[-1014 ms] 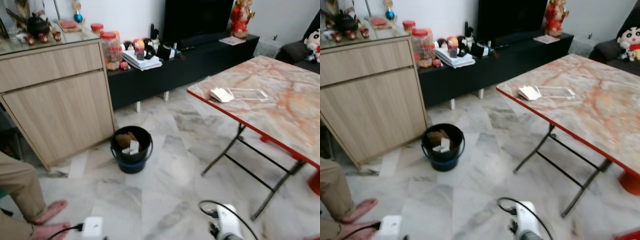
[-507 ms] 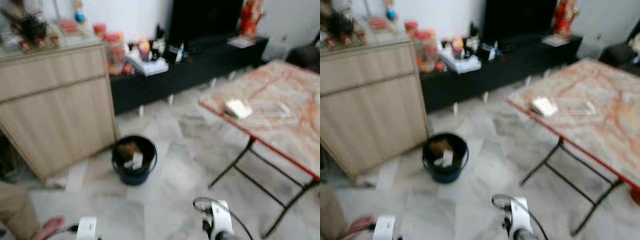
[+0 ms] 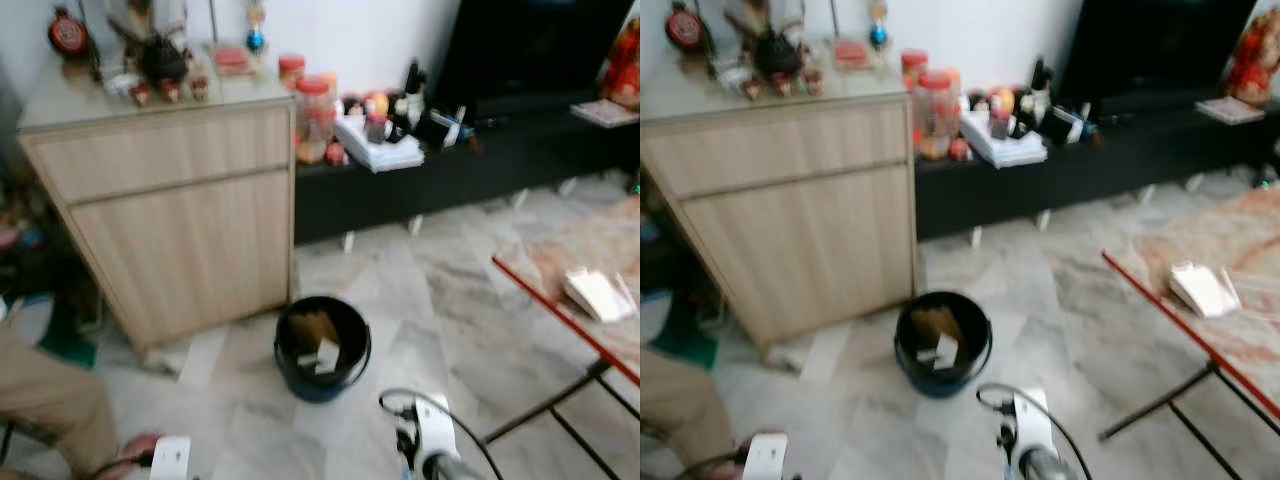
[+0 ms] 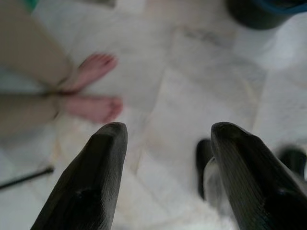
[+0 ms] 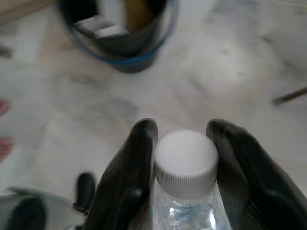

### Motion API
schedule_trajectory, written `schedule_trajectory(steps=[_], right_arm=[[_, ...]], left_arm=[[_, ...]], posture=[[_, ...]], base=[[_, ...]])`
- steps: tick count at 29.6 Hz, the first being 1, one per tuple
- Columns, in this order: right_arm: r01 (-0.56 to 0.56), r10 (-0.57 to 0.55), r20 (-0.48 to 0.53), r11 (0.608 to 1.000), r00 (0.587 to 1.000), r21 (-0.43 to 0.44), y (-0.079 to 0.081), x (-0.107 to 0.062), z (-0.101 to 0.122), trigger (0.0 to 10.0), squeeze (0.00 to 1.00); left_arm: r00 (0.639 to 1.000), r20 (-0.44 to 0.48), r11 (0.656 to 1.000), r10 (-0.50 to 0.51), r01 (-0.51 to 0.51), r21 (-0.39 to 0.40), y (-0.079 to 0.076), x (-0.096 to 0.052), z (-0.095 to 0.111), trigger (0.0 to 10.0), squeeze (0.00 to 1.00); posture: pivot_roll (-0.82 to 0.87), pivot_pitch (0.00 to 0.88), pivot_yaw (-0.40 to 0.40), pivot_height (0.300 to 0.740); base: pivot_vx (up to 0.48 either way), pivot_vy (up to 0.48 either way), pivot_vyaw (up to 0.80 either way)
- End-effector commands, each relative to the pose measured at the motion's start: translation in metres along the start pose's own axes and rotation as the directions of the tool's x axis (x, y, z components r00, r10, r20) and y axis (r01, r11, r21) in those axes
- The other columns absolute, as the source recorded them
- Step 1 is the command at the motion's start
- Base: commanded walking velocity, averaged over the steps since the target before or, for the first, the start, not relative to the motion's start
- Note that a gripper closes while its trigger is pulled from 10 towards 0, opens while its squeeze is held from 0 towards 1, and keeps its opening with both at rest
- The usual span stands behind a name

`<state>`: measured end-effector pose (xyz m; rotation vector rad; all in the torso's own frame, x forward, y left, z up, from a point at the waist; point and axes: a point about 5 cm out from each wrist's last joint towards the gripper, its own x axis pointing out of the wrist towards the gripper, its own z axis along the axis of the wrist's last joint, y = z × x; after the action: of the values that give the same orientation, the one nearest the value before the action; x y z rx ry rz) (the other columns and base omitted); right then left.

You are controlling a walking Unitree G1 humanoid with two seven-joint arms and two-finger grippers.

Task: Picking trash to rubbish bin

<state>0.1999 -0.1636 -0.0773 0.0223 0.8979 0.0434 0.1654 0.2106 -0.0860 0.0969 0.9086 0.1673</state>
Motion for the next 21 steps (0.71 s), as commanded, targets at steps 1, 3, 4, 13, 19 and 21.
schedule_trajectory(steps=[1, 3, 4, 13, 19, 21], right_arm=[[0.036, -0.035, -0.021, 0.999, 0.999, 0.011, -0.0124, -0.0020, -0.0042, 10.0, 0.00], [0.035, -0.035, -0.022, 0.999, 0.999, 0.014, -0.0121, -0.0019, -0.0043, 10.0, 0.00], [0.035, -0.034, -0.022, 0.999, 0.999, 0.015, -0.0119, -0.0019, -0.0044, 10.0, 0.00], [0.025, -0.025, -0.027, 1.000, 0.999, -0.010, -0.0109, -0.0019, -0.0047, 10.0, 0.00], [0.032, -0.032, -0.027, 0.999, 0.999, 0.008, -0.0119, -0.0021, -0.0053, 10.0, 0.00], [0.033, -0.032, -0.027, 0.999, 0.999, 0.009, -0.0123, -0.0022, -0.0054, 10.0, 0.00]], left_arm=[[1.000, 0.009, 1.000, -0.023, 0.023, -0.005, -0.0093, 0.0009, 0.0043, 10.0, 0.00], [1.000, 0.010, 1.000, -0.023, 0.023, -0.005, -0.0091, 0.0009, 0.0046, 10.0, 0.00], [1.000, 0.010, 1.000, -0.023, 0.023, -0.005, -0.0089, 0.0010, 0.0048, 10.0, 0.00], [1.000, 0.011, 1.000, -0.024, 0.024, -0.006, -0.0091, 0.0010, 0.0051, 10.0, 0.00], [1.000, 0.012, 1.000, -0.026, 0.026, -0.005, -0.0098, 0.0010, 0.0050, 10.0, 0.00], [1.000, 0.012, 1.000, -0.027, 0.027, -0.005, -0.0102, 0.0009, 0.0049, 10.0, 0.00]], posture=[[0.04, 0.000, -0.076, 0.740], [0.05, 0.000, -0.076, 0.740], [0.05, 0.000, -0.076, 0.740], [0.05, 0.000, -0.076, 0.740], [0.04, 0.000, -0.075, 0.740], [0.04, 0.000, -0.075, 0.740]], base=[[0.480, 0.000, 0.00], [0.480, 0.000, 0.00], [0.480, 0.000, 0.00], [0.480, 0.000, 0.30], [0.480, 0.000, 0.00], [0.480, 0.000, 0.00]])
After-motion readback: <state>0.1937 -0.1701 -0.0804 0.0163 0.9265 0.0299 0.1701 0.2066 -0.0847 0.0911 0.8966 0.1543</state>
